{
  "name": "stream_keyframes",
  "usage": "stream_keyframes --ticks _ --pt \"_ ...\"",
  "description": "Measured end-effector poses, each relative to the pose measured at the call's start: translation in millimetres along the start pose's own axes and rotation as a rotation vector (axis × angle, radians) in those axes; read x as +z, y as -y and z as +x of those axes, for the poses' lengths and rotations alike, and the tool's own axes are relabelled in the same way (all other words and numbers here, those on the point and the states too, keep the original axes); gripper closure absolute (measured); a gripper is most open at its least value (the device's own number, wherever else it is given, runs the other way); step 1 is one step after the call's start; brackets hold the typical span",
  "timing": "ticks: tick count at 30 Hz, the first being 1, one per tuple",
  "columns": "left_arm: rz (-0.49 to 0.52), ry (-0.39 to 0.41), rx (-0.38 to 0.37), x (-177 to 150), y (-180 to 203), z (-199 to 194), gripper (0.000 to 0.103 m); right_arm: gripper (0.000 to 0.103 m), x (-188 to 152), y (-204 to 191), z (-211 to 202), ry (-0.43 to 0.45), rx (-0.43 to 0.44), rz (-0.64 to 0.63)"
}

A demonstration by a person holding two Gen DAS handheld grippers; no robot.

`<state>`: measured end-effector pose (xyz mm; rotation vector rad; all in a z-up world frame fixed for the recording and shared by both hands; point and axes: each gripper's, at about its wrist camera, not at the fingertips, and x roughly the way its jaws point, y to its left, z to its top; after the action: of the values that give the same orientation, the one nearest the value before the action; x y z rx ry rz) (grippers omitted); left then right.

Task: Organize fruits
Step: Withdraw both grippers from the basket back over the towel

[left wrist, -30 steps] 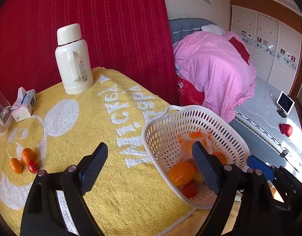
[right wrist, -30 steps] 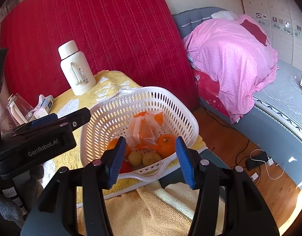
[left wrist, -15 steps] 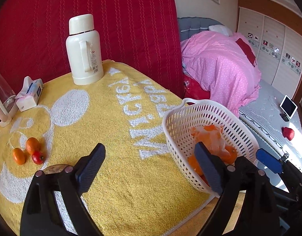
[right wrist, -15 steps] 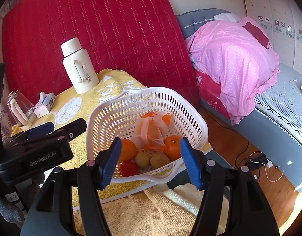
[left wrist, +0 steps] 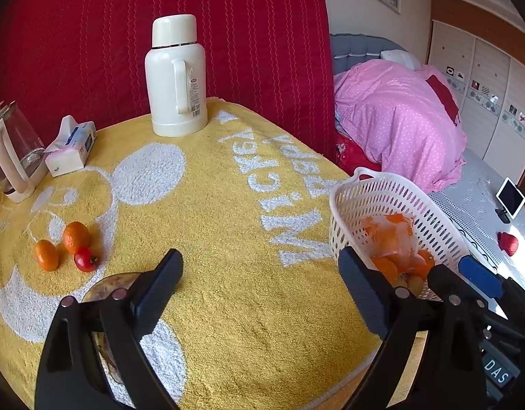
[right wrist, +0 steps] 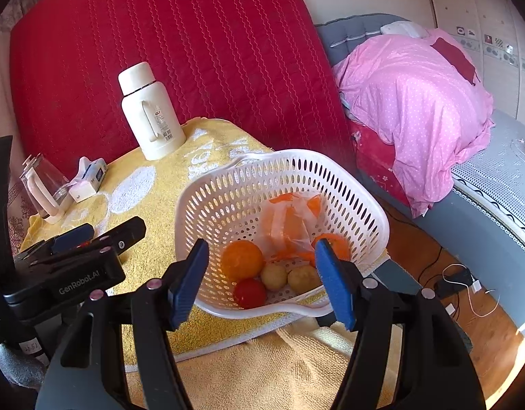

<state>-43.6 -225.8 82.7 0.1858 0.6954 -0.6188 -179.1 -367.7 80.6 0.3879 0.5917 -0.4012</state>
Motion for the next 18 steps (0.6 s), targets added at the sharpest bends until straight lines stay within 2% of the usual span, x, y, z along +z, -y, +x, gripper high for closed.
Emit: stream_keyframes --ticks 8,18 --pt "-0.065 -0.002 0.047 -3.2 -37.3 -0.4 0.011 0.036 -2.5 -21.6 6.4 -0.018 0.027 -0.035" --pt "-0.177 0.008 0.133 -5.4 -102.8 -8.2 0.011 0.036 -4.8 -49.2 13.4 -0.033 0.065 -0.083"
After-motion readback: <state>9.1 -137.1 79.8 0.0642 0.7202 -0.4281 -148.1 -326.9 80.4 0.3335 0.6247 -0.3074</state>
